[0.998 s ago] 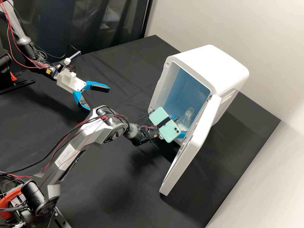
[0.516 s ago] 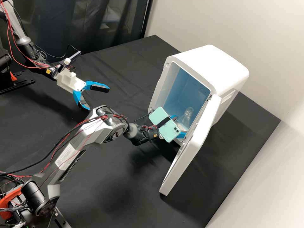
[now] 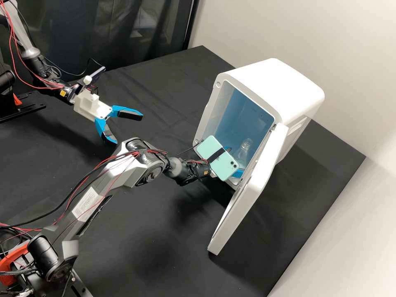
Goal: Take the flask out of the incubator
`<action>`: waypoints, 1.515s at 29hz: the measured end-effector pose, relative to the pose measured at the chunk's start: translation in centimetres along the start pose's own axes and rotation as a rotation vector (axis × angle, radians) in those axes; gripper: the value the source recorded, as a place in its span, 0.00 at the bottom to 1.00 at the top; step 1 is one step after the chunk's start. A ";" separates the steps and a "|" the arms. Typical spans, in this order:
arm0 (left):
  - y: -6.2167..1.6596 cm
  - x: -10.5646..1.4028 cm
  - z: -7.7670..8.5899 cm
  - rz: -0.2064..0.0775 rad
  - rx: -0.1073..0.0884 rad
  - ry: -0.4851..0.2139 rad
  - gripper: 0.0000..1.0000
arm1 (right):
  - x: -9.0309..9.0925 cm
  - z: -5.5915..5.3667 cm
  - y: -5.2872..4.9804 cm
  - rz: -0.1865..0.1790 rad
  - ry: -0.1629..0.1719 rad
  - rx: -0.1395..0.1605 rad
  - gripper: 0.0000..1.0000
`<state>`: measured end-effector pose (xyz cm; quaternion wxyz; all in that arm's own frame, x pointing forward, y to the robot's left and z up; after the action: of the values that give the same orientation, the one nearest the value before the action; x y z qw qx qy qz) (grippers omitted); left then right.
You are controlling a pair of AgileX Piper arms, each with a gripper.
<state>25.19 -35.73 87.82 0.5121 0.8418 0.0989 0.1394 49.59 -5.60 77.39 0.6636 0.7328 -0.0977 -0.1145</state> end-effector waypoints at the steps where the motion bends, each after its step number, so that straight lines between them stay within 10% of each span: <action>1: 0.00 0.0 0.0 0.000 0.000 0.000 1.00 | 0.0 0.0 0.0 0.000 0.000 0.000 1.00; 18: -0.02 0.0 0.1 -0.001 0.000 -0.002 1.00 | 0.5 0.0 -0.1 -0.001 -0.001 -0.055 1.00; 38: -0.02 0.0 0.1 -0.001 0.000 -0.002 1.00 | 1.3 -0.3 0.1 0.005 -0.007 -0.042 1.00; 39: -0.02 0.0 0.1 -0.001 0.000 -0.002 1.00 | 1.3 -0.3 0.1 0.005 -0.007 -0.042 0.00; 44: -0.02 0.0 0.1 -0.001 0.000 -0.002 1.00 | 1.3 -0.3 0.1 0.005 -0.007 -0.042 0.00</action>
<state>25.21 -35.77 87.79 0.5121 0.8419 0.0987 0.1384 50.91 -5.66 77.49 0.6789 0.7180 -0.0994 -0.1171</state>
